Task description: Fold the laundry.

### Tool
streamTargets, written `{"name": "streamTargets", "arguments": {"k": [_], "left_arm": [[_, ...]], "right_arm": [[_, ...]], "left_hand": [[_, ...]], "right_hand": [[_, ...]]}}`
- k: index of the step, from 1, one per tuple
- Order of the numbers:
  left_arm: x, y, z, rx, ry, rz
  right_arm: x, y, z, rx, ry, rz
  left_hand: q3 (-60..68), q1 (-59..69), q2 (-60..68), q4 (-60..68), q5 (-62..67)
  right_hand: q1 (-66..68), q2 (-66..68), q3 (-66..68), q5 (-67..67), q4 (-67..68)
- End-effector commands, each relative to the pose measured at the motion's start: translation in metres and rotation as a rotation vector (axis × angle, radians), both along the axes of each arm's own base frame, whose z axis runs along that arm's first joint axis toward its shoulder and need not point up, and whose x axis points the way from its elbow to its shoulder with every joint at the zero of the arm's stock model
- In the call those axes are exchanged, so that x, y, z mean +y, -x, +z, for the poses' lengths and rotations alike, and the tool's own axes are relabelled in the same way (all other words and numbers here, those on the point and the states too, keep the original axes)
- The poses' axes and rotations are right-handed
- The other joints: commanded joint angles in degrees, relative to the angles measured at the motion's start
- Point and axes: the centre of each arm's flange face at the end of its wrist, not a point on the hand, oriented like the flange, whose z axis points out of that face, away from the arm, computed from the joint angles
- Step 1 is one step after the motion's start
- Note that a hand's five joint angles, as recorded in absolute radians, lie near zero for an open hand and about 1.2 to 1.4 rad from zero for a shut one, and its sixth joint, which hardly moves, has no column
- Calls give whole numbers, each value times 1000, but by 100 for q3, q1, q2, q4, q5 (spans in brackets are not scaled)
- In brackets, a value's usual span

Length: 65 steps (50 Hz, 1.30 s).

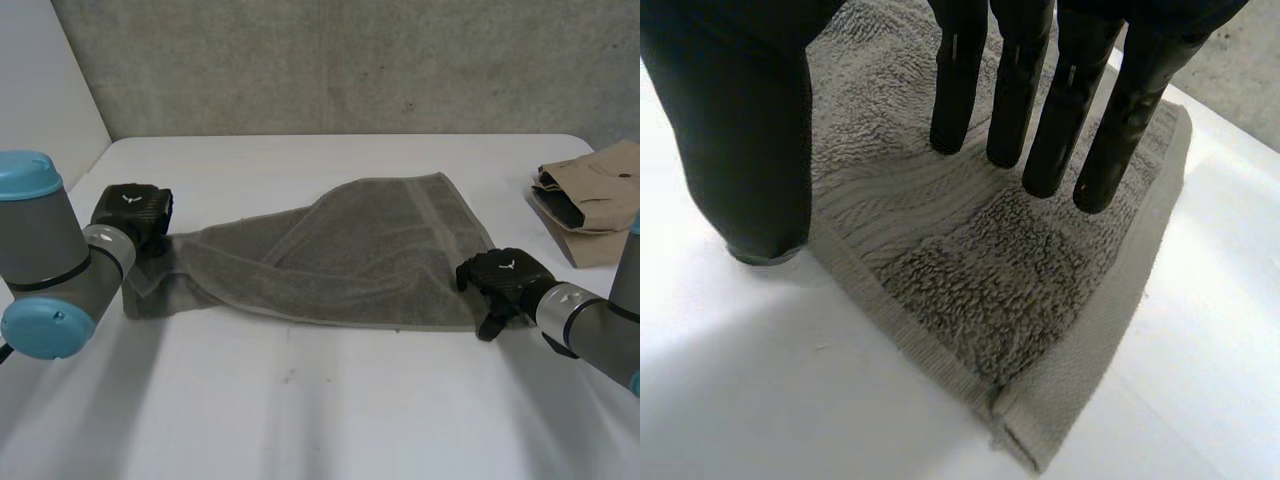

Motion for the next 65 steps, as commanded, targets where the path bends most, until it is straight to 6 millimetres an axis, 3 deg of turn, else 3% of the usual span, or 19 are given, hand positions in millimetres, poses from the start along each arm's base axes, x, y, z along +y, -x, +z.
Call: {"name": "streamTargets", "arguments": {"k": [1,21,56,60,62,63,65], "left_arm": [[1,1,1,8,1,-2],[2,2,1,20,-3,-2],[5,3,-3,21,-17,-3],[6,3,-2,33,-21,-1],[6,2,0,38,-17,1],[6,2,0,37,-18,2],[7,2,1,36,-21,4]], "right_arm": [[-6,0,-3,6,14,2],[-17,-2,-10,30,42,17],[-57,-21,-4,38,157,-8],[-60,-22,0,34,175,-9],[-61,-22,3,35,181,-12],[-61,-22,5,38,184,-19],[-62,-19,8,45,187,-34]], "left_hand": [[1142,1365,1107,1107,1476],[1142,1365,1107,1107,1476],[1142,1365,1107,1107,1476],[1142,1365,1107,1107,1476],[1142,1365,1107,1107,1476],[1142,1365,1107,1107,1476],[1142,1365,1107,1107,1476]], "right_hand": [[1552,1057,1061,1188,1077],[1788,1293,1297,1424,1313],[1922,1427,1431,1558,1447],[2745,2250,2254,2381,2270],[3835,3340,3344,3471,3360],[5133,4638,4642,4769,4658],[5146,4651,4655,4782,4671]]}}
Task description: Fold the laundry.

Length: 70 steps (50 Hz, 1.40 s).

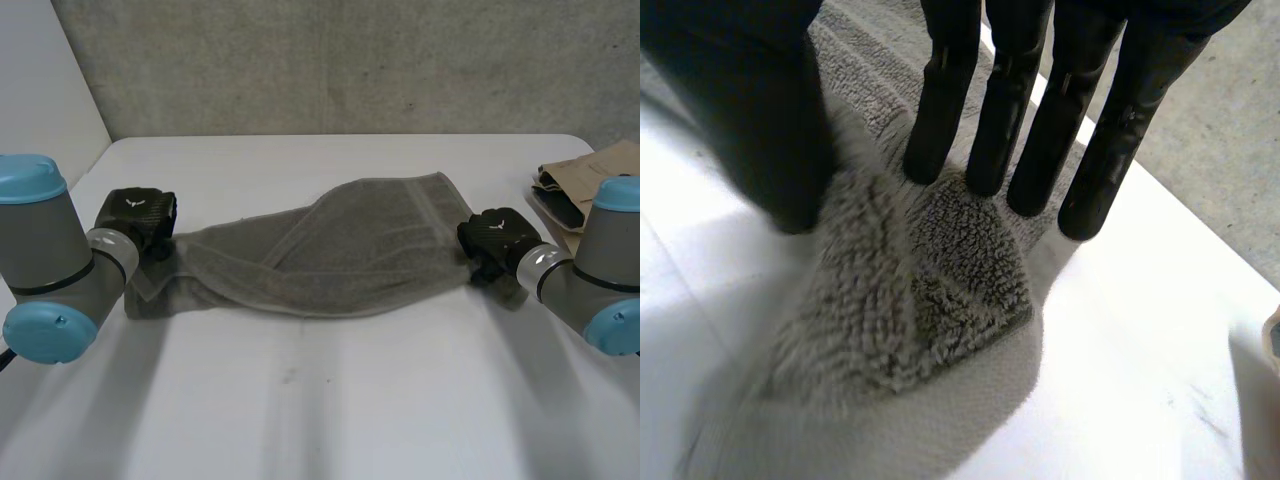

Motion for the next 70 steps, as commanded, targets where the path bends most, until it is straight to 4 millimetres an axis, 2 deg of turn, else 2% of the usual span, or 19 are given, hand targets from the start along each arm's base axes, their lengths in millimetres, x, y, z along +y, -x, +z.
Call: {"name": "streamTargets", "arguments": {"k": [1,5,10,13,20,25,29,35,39,45,50,55,64,65,66,67,68,69,70], "left_arm": [[3,-1,2,4,-8,5],[12,-4,7,4,-10,4],[44,-12,14,-17,-69,-3],[68,-17,18,-36,-123,-9],[116,-30,13,-90,-267,-15],[143,-39,1,-191,-357,-47],[148,-41,-5,-217,-376,-58],[133,-38,1,-197,-301,-47],[111,-32,8,-173,-178,-38],[66,-19,11,-131,-1,-26],[38,-13,0,-104,33,15],[16,-1,-14,-123,32,70],[-18,16,-34,-138,59,106],[-21,17,-34,-128,66,107],[-24,20,-34,-123,79,102],[-26,22,-33,-124,87,100],[-28,25,-30,-119,109,98],[-30,27,-27,-115,124,98],[-31,29,-24,-110,135,96]], "right_arm": [[-3,6,11,14,21,-43],[8,10,35,29,29,-53],[45,16,58,143,-86,8],[67,37,61,302,-196,42],[110,76,77,481,-386,111],[121,91,84,511,-413,118],[122,93,83,498,-421,120],[108,91,82,457,-335,79],[81,85,78,390,-242,12],[51,49,71,369,-109,40],[22,41,58,385,-70,-14],[-6,19,45,397,36,-24],[-36,9,20,395,84,-37],[-38,7,20,395,94,-39],[-44,3,20,389,132,-52],[-48,1,22,383,152,-68],[-54,-2,26,359,194,-112],[-57,-1,30,346,215,-133],[-60,-2,33,330,236,-152]], "left_hand": [[1142,1366,1107,1107,1476],[1142,1366,1107,1107,1476],[1142,1366,1107,1107,1476],[1142,1366,1107,1107,1476],[1142,1366,1107,1107,1476],[1142,1366,1107,1107,1476],[1142,1366,1107,1107,1476],[1142,1366,1107,1107,1476],[1142,1366,1107,1107,1476],[1142,1366,1107,1107,1476],[1142,1366,1107,1107,1476],[1142,1366,1107,1107,1476],[1142,1366,1107,1107,1476],[378,602,343,343,712],[-1961,-1737,-1996,-1996,-1627],[-3017,-2793,-3052,-3052,-2683],[-4876,-4652,-4911,-4911,-4542],[-5494,-5270,-5529,-5529,-5160],[-5650,-5426,-5685,-5685,-5316]], "right_hand": [[3888,3204,3212,3426,3210],[3888,3204,3212,3426,3210],[3888,3204,3212,3426,3210],[3888,3204,3212,3426,3210],[3888,3204,3212,3426,3210],[3888,3204,3212,3426,3210],[3888,3204,3212,3426,3210],[3888,3204,3212,3426,3210],[3888,3204,3212,3426,3210],[3888,3204,3212,3426,3210],[3888,3204,3212,3426,3210],[3888,3204,3212,3426,3210],[3888,3204,3212,3426,3210],[3888,3204,3212,3426,3210],[3888,3204,3212,3426,3210],[3095,2410,2419,2632,2416],[-2059,-2743,-2735,-2521,-2737],[-3112,-3796,-3788,-3574,-3790],[-3112,-3796,-3788,-3574,-3790]]}}
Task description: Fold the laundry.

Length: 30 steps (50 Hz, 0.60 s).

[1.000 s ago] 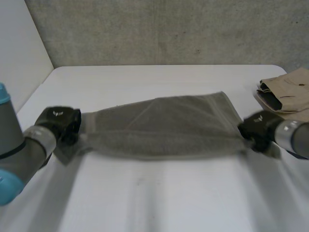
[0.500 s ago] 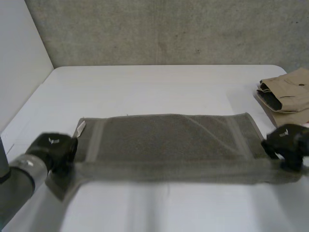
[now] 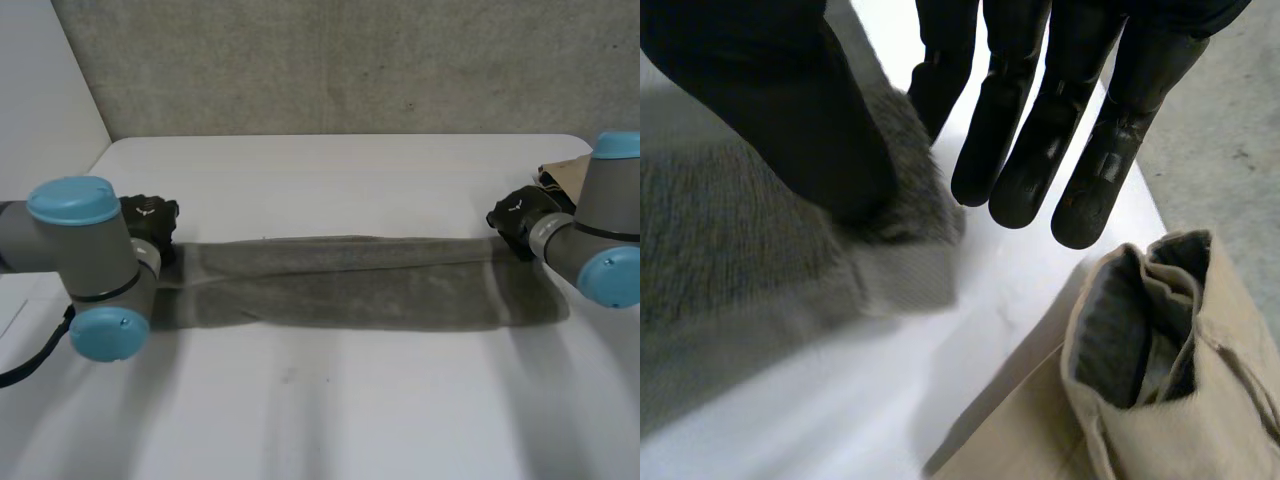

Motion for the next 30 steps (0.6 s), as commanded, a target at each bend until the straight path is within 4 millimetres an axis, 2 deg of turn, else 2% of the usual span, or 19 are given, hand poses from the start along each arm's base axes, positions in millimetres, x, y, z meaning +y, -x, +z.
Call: {"name": "streamTargets", "arguments": {"k": [1,4,5,7,9,13,16,18,22,25,30], "left_arm": [[-13,14,11,23,83,-21],[-11,19,25,46,127,-32],[-9,20,30,51,141,-35],[-2,20,52,68,183,-41],[4,18,61,75,192,-45],[26,14,71,73,186,-68],[44,15,70,72,162,-125],[57,18,61,60,124,-185],[70,20,43,42,62,-250],[72,19,33,19,35,-265],[58,15,1,-79,-18,-260]], "right_arm": [[-29,-7,21,-110,206,-106],[-35,-3,42,-184,286,-136],[-34,-2,62,-232,332,-148],[-31,0,79,-272,360,-156],[-19,1,94,-313,362,-149],[2,3,106,-343,333,-137],[15,3,102,-338,290,-117],[28,4,87,-327,216,-97],[49,6,58,-304,91,-73],[59,15,52,-302,58,-82],[67,27,46,-302,22,-93]], "left_hand": [[-3588,-3454,-3578,-3682,-3676],[-3621,-3488,-3611,-3715,-3710],[-3621,-3488,-3611,-3715,-3710],[-3655,-3521,-3645,-3749,-3743],[-3672,-3538,-3662,-3766,-3760],[-3706,-3572,-3695,-3799,-3794],[-3722,-3589,-3712,-3816,-3811],[-3722,-3589,-3712,-3816,-3811],[-3722,-3589,-3712,-3816,-3811],[-3722,-3589,-3712,-3816,-3811],[-3722,-3589,-3712,-3816,-3811]], "right_hand": [[-4658,-5696,-5695,-5627,-5743],[-4658,-5696,-5695,-5627,-5743],[-4658,-5696,-5695,-5627,-5743],[-4658,-5696,-5695,-5627,-5743],[-4658,-5696,-5695,-5627,-5743],[-4658,-5696,-5695,-5627,-5743],[-4658,-5696,-5695,-5627,-5743],[-4658,-5696,-5695,-5627,-5743],[-4658,-5696,-5695,-5627,-5743],[-4658,-5696,-5695,-5627,-5743],[-4658,-5696,-5695,-5627,-5743]]}}
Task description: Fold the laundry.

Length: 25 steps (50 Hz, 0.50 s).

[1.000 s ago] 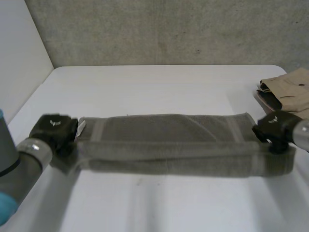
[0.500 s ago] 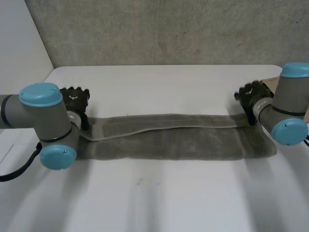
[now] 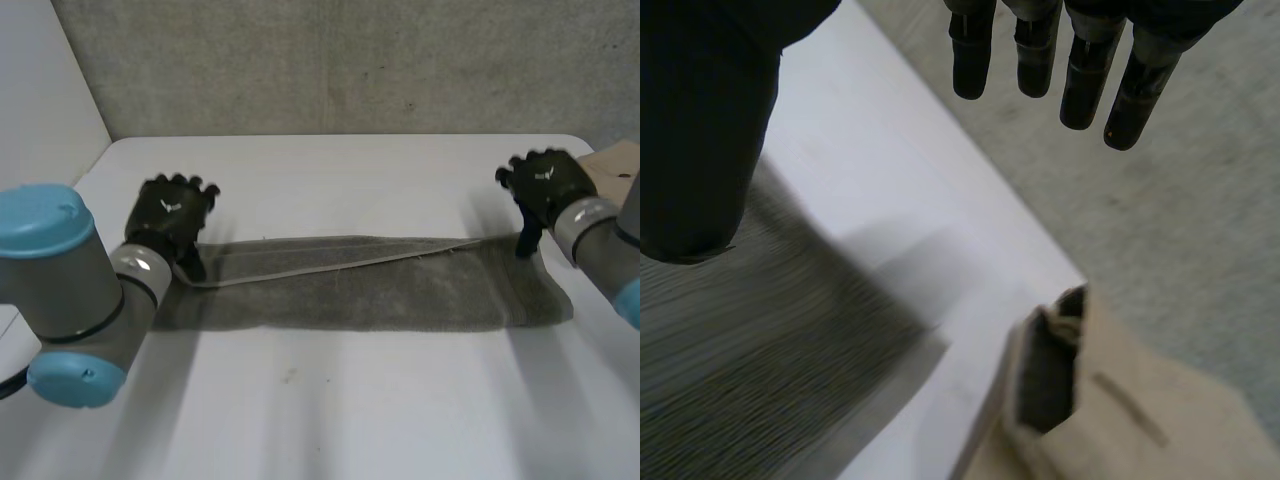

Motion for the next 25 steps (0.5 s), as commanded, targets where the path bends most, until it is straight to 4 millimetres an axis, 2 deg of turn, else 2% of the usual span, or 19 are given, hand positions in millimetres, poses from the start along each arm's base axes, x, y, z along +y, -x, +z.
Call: {"name": "streamTargets", "arguments": {"k": [1,8,14,18,19,23,25], "left_arm": [[-15,-6,-40,-129,-57,-7],[-48,-15,-61,-237,-38,19],[-72,-9,-69,-248,13,23],[-101,-5,-56,-207,127,52],[-113,-5,-45,-185,182,69],[-134,-4,-19,-124,306,95],[-139,-3,-13,-93,329,100]], "right_arm": [[14,16,-15,2,-72,0],[18,22,-24,1,-103,-12],[22,24,-31,3,-122,-16],[26,25,-36,4,-129,-16],[27,25,-37,4,-132,-16],[30,25,-37,4,-128,-16],[32,25,-36,4,-126,-16]], "left_hand": [[-235,-194,-189,-192,-233],[-201,-161,-156,-159,-199],[-134,-94,-89,-92,-132],[51,91,96,93,53],[118,158,163,160,120],[252,293,298,295,254],[387,428,433,429,389]], "right_hand": [[-177,-283,-257,-418,-375],[-177,-283,-257,-418,-375],[-177,-283,-257,-418,-375],[-177,-283,-257,-418,-375],[-177,-283,-257,-418,-375],[-177,-283,-257,-418,-375],[-177,-283,-257,-418,-375]]}}
